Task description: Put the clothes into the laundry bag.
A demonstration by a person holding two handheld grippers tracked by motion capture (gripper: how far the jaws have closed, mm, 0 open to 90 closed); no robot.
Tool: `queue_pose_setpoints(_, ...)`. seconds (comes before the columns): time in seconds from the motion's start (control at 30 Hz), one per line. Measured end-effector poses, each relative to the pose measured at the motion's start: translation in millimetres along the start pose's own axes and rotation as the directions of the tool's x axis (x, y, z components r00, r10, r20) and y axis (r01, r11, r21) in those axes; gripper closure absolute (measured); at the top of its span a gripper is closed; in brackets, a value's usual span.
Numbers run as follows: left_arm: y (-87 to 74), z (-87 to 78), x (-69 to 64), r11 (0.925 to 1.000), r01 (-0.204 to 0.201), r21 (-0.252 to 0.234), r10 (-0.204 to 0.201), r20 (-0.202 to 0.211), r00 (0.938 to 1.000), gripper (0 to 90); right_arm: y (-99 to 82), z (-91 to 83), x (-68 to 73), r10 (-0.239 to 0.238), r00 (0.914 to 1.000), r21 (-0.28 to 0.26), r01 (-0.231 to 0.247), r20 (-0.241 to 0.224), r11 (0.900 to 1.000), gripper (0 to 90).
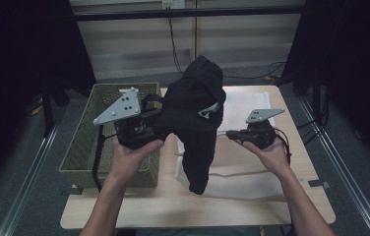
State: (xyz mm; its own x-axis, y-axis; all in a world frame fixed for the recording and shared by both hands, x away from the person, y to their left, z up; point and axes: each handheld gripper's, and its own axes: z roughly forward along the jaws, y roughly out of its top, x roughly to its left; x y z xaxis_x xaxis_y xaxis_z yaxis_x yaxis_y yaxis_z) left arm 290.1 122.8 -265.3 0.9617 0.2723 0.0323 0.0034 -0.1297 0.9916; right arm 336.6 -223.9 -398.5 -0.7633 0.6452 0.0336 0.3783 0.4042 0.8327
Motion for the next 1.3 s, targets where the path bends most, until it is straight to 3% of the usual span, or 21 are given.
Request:
queue_pose_setpoints(0.17, -11.1, 12.8, -1.5, 0.9994, -0.001, 0.036, 0.001, 0.003, 1.0000, 67.7, 5.8, -1.7, -0.3, 0.001, 1.0000, -0.016, -0.001, -0.002, 0.9999, 90.0)
queue_pose_setpoints(0.27, -23.5, 25.1, -2.3, 0.9955, 0.001, 0.095, -0.002, 0.009, 1.0000, 67.7, 10.9, -3.6, -0.9, -0.002, 1.0000, -0.032, 0.002, -0.008, 0.9995, 90.0)
queue_pose_setpoints(0.53, -49.8, 37.8, -8.3, 0.9869, 0.012, 0.161, -0.012, 0.000, 0.9999, 67.7, 9.2, -2.6, -2.0, 0.009, 0.9999, -0.036, -0.010, -0.013, 0.9993, 90.0)
queue_pose_setpoints(0.6, -60.1, 41.4, -10.8, 0.9814, 0.015, 0.191, -0.015, -0.002, 0.9999, 67.7, 9.4, -1.9, -1.4, 0.008, 0.9999, -0.031, -0.009, -0.010, 0.9995, 90.0)
queue_pose_setpoints(0.7, -67.5, 44.6, -12.5, 0.9779, 0.025, 0.207, -0.025, 0.000, 0.9997, 67.7, 9.3, -0.8, -1.6, 0.009, 0.9998, -0.030, -0.009, -0.015, 0.9995, 90.0)
queue_pose_setpoints(1.0, -87.4, 43.9, -18.8, 0.9783, 0.054, 0.200, -0.064, 0.044, 0.9970, 67.6, 8.6, -1.0, -3.2, 0.010, 0.9998, -0.033, -0.010, -0.018, 0.9994, 90.0)
queue_pose_setpoints(1.1, -95.0, 49.9, -23.5, 0.9630, 0.011, 0.269, -0.027, 0.057, 0.9980, 67.6, 8.6, 0.1, -2.4, 0.007, 0.9998, -0.027, -0.008, -0.019, 0.9996, 90.0)
queue_pose_setpoints(1.13, -95.0, 49.9, -23.5, 0.9630, 0.011, 0.269, -0.027, 0.057, 0.9980, 67.6, 8.6, 0.1, -2.4, 0.007, 0.9998, -0.027, -0.008, -0.019, 0.9996, 90.0)
queue_pose_setpoints(1.23, -103.2, 59.2, -27.8, 0.9481, -0.008, 0.318, -0.018, 0.079, 0.9967, 67.6, 9.2, 1.1, -1.5, 0.006, 0.9997, -0.022, -0.007, -0.022, 0.9997, 90.0)
queue_pose_setpoints(1.3, -105.9, 61.6, -28.8, 0.9440, -0.002, 0.330, -0.026, 0.079, 0.9965, 67.6, 9.2, 1.0, -1.6, 0.006, 0.9997, -0.022, -0.007, -0.022, 0.9997, 90.0)
